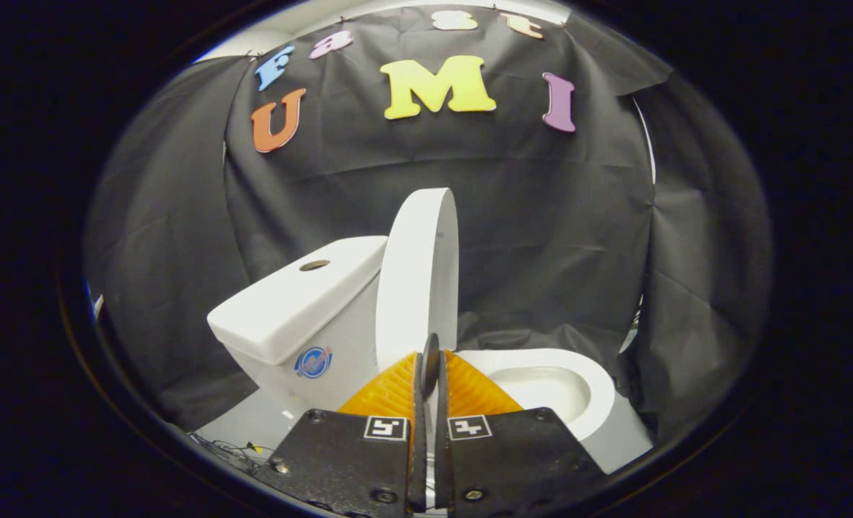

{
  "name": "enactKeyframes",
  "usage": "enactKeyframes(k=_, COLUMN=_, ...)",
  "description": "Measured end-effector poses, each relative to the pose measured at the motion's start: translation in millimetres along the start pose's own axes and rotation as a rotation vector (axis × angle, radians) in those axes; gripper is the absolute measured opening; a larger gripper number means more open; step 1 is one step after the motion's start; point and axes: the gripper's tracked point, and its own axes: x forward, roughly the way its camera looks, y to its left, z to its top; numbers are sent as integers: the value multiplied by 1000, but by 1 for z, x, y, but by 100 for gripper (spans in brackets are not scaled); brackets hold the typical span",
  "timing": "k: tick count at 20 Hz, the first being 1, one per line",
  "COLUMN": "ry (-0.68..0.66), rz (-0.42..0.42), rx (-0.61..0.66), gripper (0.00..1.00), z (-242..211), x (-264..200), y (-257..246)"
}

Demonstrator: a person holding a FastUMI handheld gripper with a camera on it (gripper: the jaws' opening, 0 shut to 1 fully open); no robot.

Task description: Open the toilet lid.

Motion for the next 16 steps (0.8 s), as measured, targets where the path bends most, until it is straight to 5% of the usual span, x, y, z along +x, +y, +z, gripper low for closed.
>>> enactKeyframes(k=16, ry=1, rz=42, rx=-135, gripper=10, z=-4, x=9, y=60)
